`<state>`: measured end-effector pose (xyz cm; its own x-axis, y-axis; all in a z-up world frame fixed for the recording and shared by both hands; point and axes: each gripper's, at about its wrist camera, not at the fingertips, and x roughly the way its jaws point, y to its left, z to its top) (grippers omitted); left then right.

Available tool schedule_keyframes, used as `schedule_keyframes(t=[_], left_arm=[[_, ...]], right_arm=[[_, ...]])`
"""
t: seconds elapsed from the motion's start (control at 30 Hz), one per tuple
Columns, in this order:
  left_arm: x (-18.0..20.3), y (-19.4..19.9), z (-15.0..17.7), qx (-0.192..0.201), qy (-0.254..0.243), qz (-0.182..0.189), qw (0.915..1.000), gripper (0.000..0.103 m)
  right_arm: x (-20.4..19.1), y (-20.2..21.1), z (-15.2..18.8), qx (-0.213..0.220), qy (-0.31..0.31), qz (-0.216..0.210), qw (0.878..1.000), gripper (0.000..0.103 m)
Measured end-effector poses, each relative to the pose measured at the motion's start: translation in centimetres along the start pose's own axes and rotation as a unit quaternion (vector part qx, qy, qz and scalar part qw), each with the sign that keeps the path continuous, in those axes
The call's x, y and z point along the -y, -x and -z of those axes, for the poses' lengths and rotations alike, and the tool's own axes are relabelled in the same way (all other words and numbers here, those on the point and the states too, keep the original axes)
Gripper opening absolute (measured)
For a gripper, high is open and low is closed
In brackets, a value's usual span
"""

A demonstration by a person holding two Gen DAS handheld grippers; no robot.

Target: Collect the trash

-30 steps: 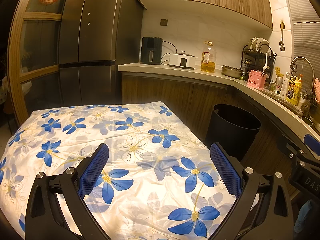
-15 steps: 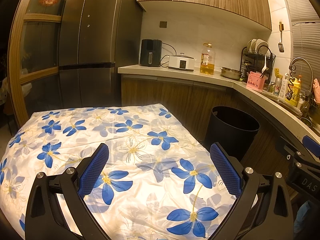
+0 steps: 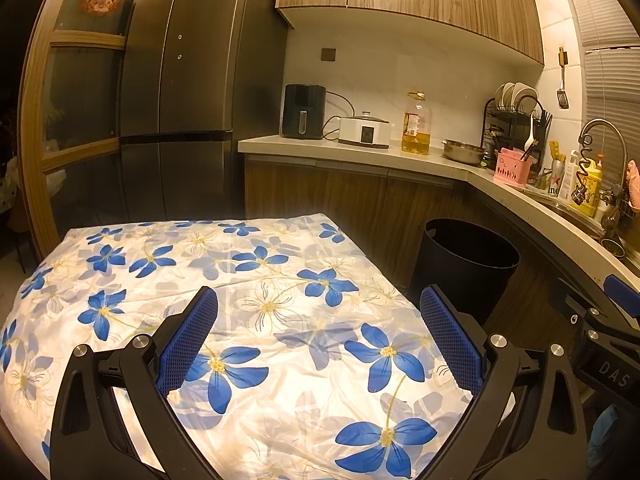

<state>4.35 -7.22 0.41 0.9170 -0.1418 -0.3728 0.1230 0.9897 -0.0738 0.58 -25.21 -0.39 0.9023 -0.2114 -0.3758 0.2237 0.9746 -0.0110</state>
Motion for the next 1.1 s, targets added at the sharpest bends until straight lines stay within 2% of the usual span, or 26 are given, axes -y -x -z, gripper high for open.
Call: schedule_keyframes(t=[0.4,0.6,0.7,0.8,0.9,1.0,1.1], left_arm=[[0.31,0.35,-0.32,0.009,-0.009,-0.003,0.9999,0.097],[0.63,0.35,-0.32,0.014,-0.021,-0.007,0.9997,0.078],[0.68,0.43,-0.39,0.015,-0.024,-0.006,0.9996,0.075],[0.73,0.44,-0.44,0.016,-0.025,-0.006,0.9995,0.075],[0.81,0.5,-0.43,0.017,-0.026,-0.016,0.9994,0.09],[0.59,0.72,-0.55,0.021,-0.017,-0.016,0.9995,0.096],[0.36,0.83,-0.65,0.021,-0.009,-0.014,0.9996,0.096]], right_arm=[[-0.05,0.12,-0.24,0.002,0.0,0.0,1.0,0.097],[0.0,0.15,-0.21,0.002,-0.001,-0.001,1.0,0.097],[0.02,0.13,-0.28,0.003,-0.002,0.0,1.0,0.097],[-0.09,0.1,-0.44,0.002,-0.003,-0.001,1.0,0.097],[-0.13,0.11,-0.5,0.003,-0.003,-0.001,1.0,0.098],[-0.14,0.1,-0.5,0.003,-0.004,-0.001,1.0,0.098],[-0.17,0.1,-0.56,0.002,-0.005,0.0,1.0,0.097]])
